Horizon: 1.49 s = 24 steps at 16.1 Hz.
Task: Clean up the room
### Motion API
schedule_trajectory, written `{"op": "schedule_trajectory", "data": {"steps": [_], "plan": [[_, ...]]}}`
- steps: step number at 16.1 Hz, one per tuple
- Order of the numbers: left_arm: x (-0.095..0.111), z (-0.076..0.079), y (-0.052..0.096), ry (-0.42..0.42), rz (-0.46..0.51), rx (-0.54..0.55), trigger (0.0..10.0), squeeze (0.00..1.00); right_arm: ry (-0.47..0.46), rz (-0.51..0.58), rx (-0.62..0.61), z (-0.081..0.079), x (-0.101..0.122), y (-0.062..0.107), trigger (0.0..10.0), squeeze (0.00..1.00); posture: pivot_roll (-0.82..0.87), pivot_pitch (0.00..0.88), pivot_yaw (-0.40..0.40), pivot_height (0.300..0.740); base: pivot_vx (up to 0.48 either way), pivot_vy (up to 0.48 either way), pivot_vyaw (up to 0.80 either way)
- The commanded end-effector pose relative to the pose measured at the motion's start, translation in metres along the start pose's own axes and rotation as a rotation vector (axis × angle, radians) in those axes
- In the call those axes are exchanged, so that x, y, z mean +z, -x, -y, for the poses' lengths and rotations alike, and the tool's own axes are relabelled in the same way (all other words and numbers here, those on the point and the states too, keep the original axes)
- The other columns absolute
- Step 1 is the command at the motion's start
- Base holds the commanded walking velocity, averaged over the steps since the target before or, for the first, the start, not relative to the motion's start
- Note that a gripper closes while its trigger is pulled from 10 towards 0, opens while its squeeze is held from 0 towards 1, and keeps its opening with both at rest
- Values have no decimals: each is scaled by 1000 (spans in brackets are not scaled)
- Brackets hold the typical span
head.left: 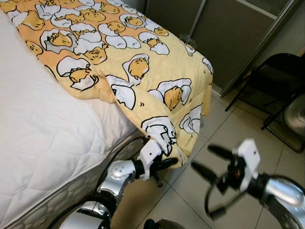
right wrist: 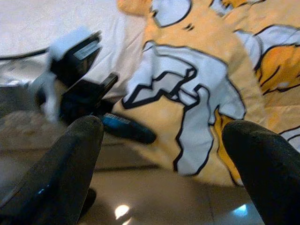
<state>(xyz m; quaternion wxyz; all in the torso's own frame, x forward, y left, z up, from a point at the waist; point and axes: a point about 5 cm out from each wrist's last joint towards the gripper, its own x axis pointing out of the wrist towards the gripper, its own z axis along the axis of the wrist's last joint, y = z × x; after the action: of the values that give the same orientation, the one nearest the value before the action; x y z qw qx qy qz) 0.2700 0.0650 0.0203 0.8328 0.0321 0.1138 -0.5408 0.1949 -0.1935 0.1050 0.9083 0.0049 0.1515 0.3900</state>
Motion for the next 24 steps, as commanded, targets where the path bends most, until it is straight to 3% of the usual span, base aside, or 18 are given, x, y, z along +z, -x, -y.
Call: {"op": "schedule_trajectory", "data": {"steps": [1,3,5,8,19,24], "plan": [[2,4,-6,-26,-19,-43,0,0,4,-17,22,0,2,5,10000,0,-126,28,-212,740,0,0,0],[-9,19,-7,-36,-58,-133,0,0,7,-36,31,3,5,14,10000,0,-136,31,-214,740,0,0,0],[-9,28,-12,-32,-35,-177,0,0,11,-24,18,10,11,16,10000,0,-134,30,-214,740,0,0,0],[-8,30,-12,-16,-6,-166,0,0,9,-3,16,15,19,14,10000,0,-131,33,-214,740,0,0,0],[-22,27,4,65,-6,-105,0,0,-3,-12,40,17,19,6,10000,0,-106,29,-227,740,0,-480,0],[-25,25,5,42,-51,-93,0,0,0,-17,39,15,18,7,10000,0,-114,33,-220,740,0,-418,0]]}}
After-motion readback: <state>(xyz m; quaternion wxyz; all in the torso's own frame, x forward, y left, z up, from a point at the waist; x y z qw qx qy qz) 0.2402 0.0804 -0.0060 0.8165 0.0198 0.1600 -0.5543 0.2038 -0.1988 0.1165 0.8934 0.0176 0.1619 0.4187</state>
